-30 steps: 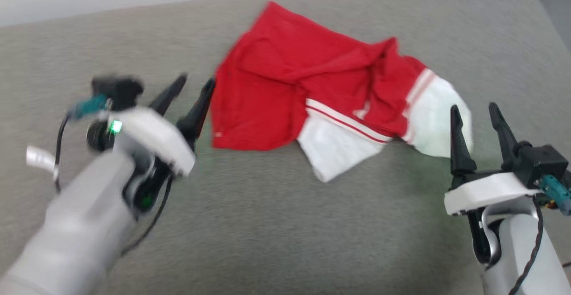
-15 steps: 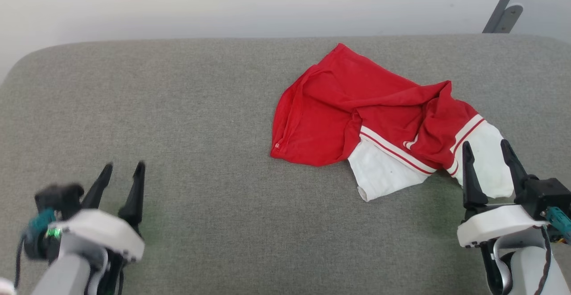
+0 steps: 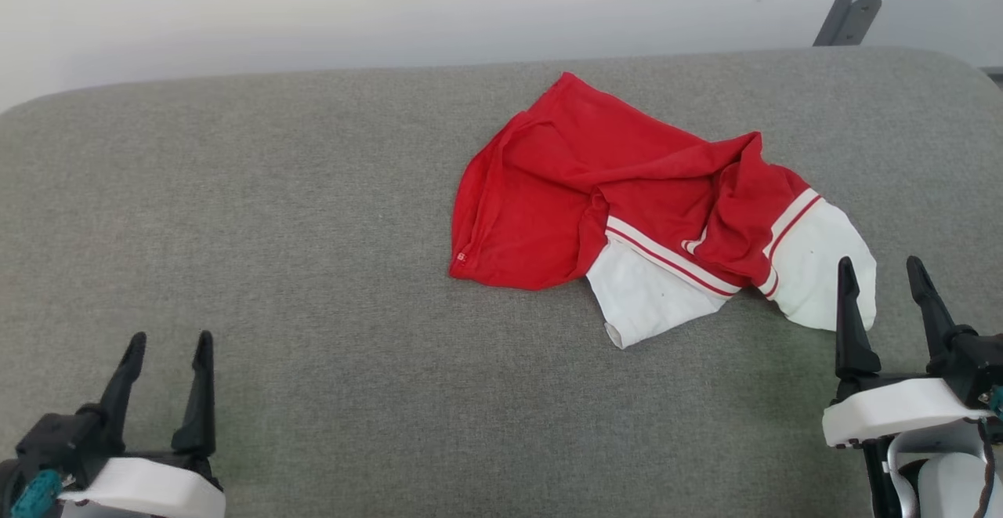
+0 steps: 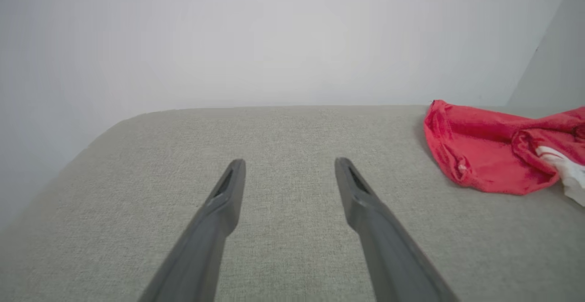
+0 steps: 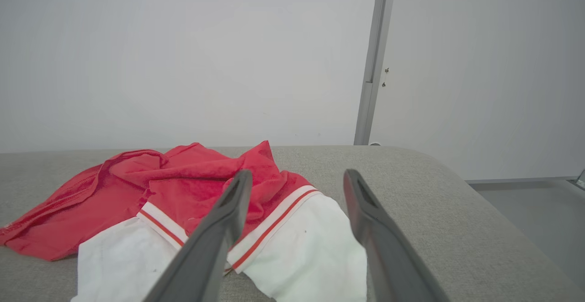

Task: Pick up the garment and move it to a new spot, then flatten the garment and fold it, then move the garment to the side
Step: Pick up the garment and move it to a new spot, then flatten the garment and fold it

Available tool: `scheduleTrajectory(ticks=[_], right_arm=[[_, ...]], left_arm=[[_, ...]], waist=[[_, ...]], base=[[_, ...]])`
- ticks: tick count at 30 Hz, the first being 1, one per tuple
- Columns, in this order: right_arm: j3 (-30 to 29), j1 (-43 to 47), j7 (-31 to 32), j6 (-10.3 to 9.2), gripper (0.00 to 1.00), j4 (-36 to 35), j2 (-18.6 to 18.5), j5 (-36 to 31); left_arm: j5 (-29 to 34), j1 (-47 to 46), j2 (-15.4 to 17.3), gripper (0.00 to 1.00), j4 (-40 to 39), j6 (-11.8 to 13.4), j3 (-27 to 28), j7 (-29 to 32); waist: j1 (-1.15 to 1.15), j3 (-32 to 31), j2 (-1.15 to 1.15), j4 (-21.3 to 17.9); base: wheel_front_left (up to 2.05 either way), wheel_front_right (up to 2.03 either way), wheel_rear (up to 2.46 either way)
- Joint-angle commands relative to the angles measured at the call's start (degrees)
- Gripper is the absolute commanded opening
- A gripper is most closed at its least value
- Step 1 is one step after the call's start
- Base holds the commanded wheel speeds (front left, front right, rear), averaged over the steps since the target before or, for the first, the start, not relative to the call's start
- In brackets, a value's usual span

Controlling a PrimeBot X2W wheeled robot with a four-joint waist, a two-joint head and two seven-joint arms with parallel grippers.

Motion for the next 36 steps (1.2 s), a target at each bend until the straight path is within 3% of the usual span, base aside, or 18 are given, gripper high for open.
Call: scheduleTrajectory(ticks=[1, 12, 15, 20, 23, 24, 27, 28, 31, 36], right_arm=[[0.08, 0.53, -0.28, -0.04, 1.0, -0.45, 0.3, 0.22], [0.86, -0.99, -0.28, -0.04, 1.0, -0.23, 0.52, 0.27], [1.04, -1.84, -0.28, -0.04, 1.0, -0.38, 0.52, 0.4], [2.21, -3.9, -0.28, -0.04, 1.0, -0.72, 0.51, 1.7], [3.04, -5.13, -0.28, -0.04, 1.0, -0.55, 0.48, 3.23], [3.81, -6.11, -0.28, -0.04, 1.0, -0.38, 0.5, 4.39], [4.54, -6.92, -0.28, -0.04, 1.0, -0.14, 0.49, 5.72], [5.13, -7.59, -0.28, -0.04, 1.0, 0.08, 0.46, 6.65], [5.69, -8.24, -0.28, -0.04, 1.0, 0.18, 0.46, 7.64], [6.33, -9.03, -0.28, -0.04, 1.0, 0.48, 0.48, 10.41]], left_arm=[[1.51, 0.66, -0.28, 1.0, -0.58, -0.25, 0.77, -0.29], [4.5, 0.22, -2.49, 1.0, -0.35, -1.17, 2.23, -0.29], [3.16, -2.46, -0.95, 1.0, -0.65, -1.21, -2.05, -0.29], [-4.1, -10.86, 5.39, 1.0, -0.54, -1.06, -16.42, 0.81], [-12.88, -17.42, 9.71, 1.0, -1.01, -1.1, -27.84, 8.46], [-19.81, -21.92, 12.6, 1.0, -1.12, -1.05, -34.41, 15.68], [-26.16, -26.7, 14.85, 1.0, -1.76, -1.05, -40.05, 23.22], [-32.99, -30.68, 16.37, 1.0, -2.65, -1.11, -44.97, 31.4], [-37.22, -35.3, 18.34, 1.0, -3.02, -1.09, -47.97, 37.98], [-45.21, -42.65, 17.43, 1.0, -1.32, -1.11, -51.73, 49.36]], waist=[[0.0, 0.25, 0.0, -0.27], [0.0, 1.38, 0.0, -1.19], [0.0, 2.11, 0.0, -1.63], [0.0, 4.17, 0.0, -3.17], [0.0, 5.66, 0.0, -4.84], [0.0, 6.91, 0.0, -6.24], [0.0, 8.14, 0.0, -7.72], [0.0, 9.34, 0.0, -9.39], [0.0, 10.6, 0.0, -11.12], [0.0, 13.13, 0.0, -15.47]], base=[[0.0, 0.0, 0.0], [0.0, 0.0, 0.0], [0.0, 0.0, 0.0], [0.0, 0.0, 0.0], [0.0, 0.0, 0.0], [0.0, 0.0, 0.0], [0.0, 0.0, 0.0], [0.0, 0.0, 0.0], [0.0, 0.0, 0.0], [0.0, 0.0, 0.0]])
